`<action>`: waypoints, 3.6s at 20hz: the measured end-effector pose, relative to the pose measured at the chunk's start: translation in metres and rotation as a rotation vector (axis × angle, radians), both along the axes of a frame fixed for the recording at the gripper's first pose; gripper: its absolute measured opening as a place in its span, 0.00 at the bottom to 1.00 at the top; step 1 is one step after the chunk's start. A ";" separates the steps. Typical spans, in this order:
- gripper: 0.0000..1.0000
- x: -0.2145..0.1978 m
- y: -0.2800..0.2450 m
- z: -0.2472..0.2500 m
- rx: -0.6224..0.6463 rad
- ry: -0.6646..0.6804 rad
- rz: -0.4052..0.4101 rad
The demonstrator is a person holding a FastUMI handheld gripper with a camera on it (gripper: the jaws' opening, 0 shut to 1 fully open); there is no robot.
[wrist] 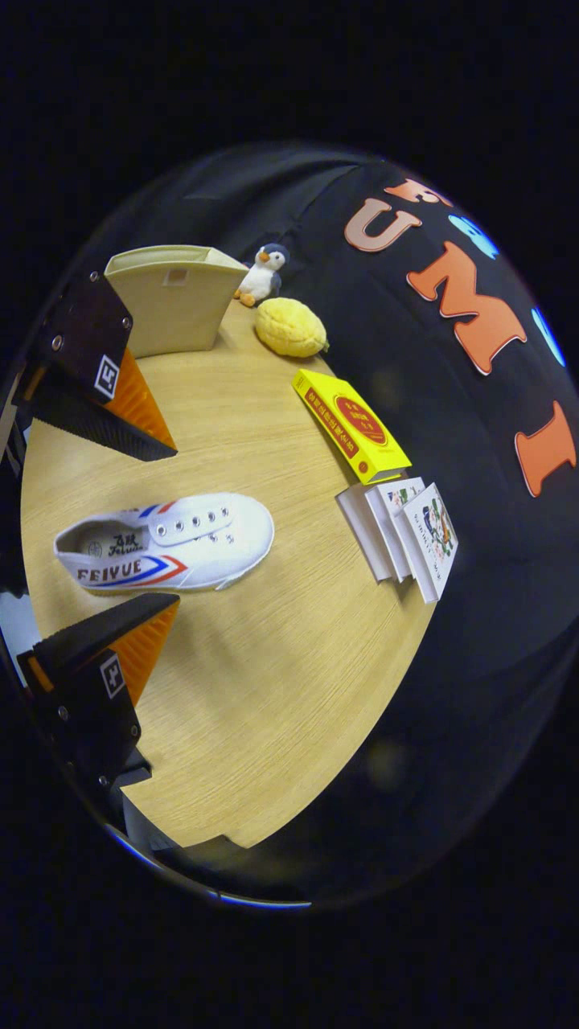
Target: Open the storage box then place both shoes into the box .Put the left shoe in first, then the right shoe, with the right side of both shoes facing outward in a uniform manner.
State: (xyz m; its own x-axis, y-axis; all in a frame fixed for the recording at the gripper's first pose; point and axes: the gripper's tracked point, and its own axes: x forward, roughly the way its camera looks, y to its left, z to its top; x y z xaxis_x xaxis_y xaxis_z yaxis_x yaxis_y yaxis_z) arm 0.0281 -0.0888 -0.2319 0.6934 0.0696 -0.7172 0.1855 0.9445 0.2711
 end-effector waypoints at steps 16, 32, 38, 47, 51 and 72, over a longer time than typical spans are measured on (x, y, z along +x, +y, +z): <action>0.63 -0.004 -0.003 -0.067 -0.079 0.158 0.160; 0.00 0.001 0.006 -0.049 0.215 0.064 0.094; 0.00 0.014 0.044 0.006 0.230 -0.020 0.143; 0.00 0.014 0.144 0.064 0.213 -0.040 0.230; 0.00 0.010 0.205 0.087 0.206 -0.058 0.271; 0.00 -0.005 0.376 0.038 -0.130 0.060 0.392</action>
State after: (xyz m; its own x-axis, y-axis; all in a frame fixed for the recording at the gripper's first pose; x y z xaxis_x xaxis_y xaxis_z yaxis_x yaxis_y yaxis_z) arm 0.0233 0.2869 -0.1936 0.5892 0.2267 -0.7756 -0.1835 0.9723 0.1447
